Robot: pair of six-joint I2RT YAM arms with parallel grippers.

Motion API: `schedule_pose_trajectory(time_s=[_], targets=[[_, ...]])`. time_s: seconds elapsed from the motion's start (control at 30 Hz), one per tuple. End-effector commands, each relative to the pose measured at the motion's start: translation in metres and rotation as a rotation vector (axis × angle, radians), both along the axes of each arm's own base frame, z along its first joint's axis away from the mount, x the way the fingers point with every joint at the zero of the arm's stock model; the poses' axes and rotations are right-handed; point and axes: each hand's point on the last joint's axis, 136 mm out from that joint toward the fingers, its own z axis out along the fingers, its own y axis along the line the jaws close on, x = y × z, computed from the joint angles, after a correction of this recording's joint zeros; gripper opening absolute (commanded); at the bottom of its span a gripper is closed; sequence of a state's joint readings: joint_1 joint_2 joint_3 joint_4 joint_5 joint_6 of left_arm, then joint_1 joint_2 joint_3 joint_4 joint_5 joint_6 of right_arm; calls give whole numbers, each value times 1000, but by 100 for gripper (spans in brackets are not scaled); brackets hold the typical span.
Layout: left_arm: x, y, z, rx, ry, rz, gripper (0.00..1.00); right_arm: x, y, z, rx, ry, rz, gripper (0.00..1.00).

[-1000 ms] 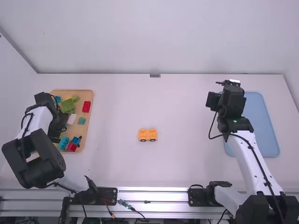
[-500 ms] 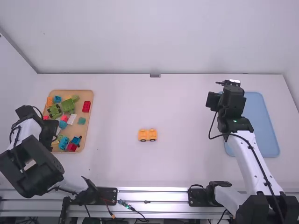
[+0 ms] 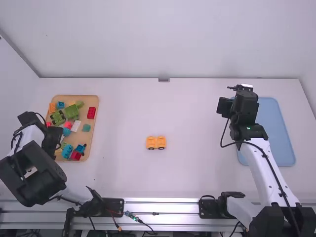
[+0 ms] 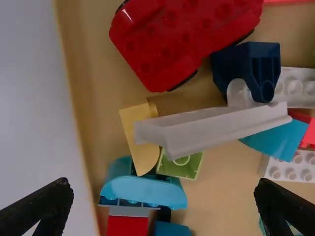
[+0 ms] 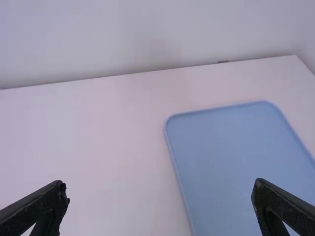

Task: Assemble lego blocks to make yellow taxi

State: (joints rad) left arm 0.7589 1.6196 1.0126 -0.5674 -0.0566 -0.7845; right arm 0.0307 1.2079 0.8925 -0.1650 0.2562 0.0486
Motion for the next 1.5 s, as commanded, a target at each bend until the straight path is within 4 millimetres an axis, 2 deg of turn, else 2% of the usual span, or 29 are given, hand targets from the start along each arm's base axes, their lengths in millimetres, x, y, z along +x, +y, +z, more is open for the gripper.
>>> schedule_pose_trajectory(time_s=[0.0, 0.17, 0.37, 0.57, 0.7, 0.9, 1.03, 1.1, 1.3, 1.43, 1.47], targets=[[-7, -1, -6, 6, 48, -11, 99, 4, 1, 11, 4, -25, 2, 99], [-10, -3, -8, 3, 62, -16, 99, 4, 1, 11, 4, -25, 2, 99], [-12, -5, -23, 13, 45, -9, 99, 4, 1, 11, 4, -25, 2, 99], [-19, 0, -28, 24, 42, 9, 96, 4, 1, 11, 4, -25, 2, 99], [-26, 13, -26, 60, 54, 51, 89, 4, 1, 11, 4, -25, 2, 98], [-29, 19, -25, 71, 46, 63, 91, 4, 2, 11, 4, -25, 4, 99], [-18, 21, -23, 82, 11, 1, 100, 4, 1, 11, 5, -25, 2, 98], [-10, 21, -21, 83, -18, -36, 99, 4, 2, 11, 4, -24, 3, 99], [-5, 32, -16, 119, -53, -22, 99, 4, 1, 11, 4, -24, 1, 99], [6, 41, 0, 143, -82, -27, 99, 4, 1, 11, 4, -25, 3, 99], [13, 45, 10, 152, -102, -37, 99, 4, 2, 11, 4, -25, 3, 99]])
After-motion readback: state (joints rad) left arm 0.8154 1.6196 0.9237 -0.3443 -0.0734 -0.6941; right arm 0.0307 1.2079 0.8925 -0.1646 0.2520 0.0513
